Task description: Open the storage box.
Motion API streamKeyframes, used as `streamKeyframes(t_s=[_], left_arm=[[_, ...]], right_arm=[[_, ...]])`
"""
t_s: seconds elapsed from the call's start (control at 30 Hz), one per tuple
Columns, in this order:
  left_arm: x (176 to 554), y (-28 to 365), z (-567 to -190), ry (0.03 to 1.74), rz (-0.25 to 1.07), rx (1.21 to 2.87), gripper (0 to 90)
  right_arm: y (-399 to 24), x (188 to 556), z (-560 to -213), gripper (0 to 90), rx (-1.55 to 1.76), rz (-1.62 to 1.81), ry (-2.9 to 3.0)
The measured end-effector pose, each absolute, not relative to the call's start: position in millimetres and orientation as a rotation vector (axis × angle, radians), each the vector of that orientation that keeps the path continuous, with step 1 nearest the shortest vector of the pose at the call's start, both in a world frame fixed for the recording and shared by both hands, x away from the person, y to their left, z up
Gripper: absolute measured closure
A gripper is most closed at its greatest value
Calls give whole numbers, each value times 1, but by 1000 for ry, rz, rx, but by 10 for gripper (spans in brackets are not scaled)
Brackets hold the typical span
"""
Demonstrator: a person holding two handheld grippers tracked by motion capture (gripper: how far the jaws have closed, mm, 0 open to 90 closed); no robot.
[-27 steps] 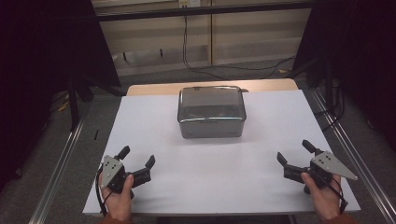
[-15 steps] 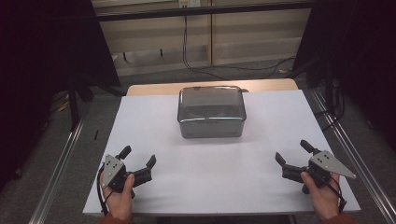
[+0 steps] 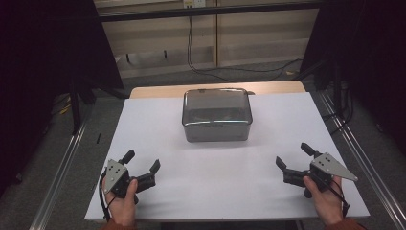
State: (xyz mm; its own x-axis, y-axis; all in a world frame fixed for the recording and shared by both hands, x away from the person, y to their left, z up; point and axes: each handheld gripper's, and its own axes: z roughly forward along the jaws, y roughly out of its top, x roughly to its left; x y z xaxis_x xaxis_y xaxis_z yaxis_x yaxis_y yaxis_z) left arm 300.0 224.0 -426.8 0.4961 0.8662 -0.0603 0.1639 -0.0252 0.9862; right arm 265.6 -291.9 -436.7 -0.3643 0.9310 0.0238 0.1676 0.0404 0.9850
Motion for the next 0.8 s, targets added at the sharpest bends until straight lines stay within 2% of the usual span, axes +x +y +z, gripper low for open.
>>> streamKeyframes(t_s=[0.8], left_arm=[[300, 222, -428, 928, 704, 1527, 31]], right_arm=[[-247, 294, -429, 9, 1046, 1417, 1767]])
